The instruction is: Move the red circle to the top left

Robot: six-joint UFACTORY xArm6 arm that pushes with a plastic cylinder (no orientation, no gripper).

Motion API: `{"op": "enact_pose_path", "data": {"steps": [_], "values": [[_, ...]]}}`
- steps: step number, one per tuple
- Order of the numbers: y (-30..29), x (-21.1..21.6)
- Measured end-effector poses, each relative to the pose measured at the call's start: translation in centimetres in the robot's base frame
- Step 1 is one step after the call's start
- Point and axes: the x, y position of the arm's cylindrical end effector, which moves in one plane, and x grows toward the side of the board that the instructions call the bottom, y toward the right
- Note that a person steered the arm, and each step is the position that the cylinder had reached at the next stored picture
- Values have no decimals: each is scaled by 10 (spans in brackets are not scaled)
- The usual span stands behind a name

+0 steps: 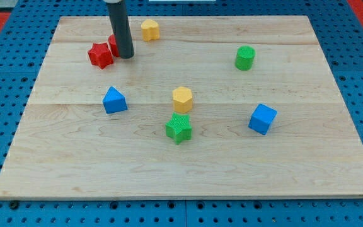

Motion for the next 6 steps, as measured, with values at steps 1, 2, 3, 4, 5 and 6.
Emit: {"op": "enact_pose_path", "data": {"steps": [1, 2, 3, 4, 5, 6], "values": [[-13, -24], [-27, -41], [-27, -54], [-12, -54], [-39, -54], [-74, -54]]}}
